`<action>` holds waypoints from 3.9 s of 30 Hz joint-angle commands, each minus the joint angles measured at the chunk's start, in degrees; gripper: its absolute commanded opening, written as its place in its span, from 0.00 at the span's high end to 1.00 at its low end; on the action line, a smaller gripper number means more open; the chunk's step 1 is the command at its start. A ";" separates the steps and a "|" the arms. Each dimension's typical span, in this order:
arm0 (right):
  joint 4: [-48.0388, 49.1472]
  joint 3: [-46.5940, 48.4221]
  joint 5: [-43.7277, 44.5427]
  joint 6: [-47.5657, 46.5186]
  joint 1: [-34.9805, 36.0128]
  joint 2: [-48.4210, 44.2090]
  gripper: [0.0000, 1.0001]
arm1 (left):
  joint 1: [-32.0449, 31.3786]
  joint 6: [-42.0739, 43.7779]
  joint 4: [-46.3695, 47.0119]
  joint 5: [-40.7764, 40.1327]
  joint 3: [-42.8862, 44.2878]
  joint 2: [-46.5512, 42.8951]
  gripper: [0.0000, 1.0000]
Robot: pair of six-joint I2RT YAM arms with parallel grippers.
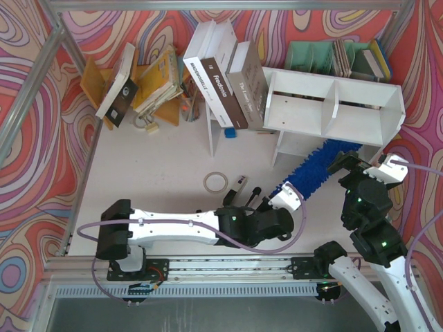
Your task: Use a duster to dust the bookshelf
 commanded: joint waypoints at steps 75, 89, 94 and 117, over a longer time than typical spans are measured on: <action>1.60 -0.49 -1.18 -0.53 -0.03 0.34 0.01 | -1.36 -14.11 -11.82 -5.55 -4.17 1.62 1.00; 1.59 -0.60 -1.07 -0.59 -0.10 -0.20 0.01 | -3.33 -10.60 -10.34 -8.93 -4.33 0.56 1.00; 1.51 -0.57 -1.10 -0.53 -0.05 -0.17 0.01 | -2.57 -15.44 -13.01 -12.44 -6.45 -1.67 1.00; 1.45 -0.62 -0.89 -0.51 -0.06 -0.45 0.01 | -3.18 -5.37 -5.08 -1.43 -2.72 2.07 1.00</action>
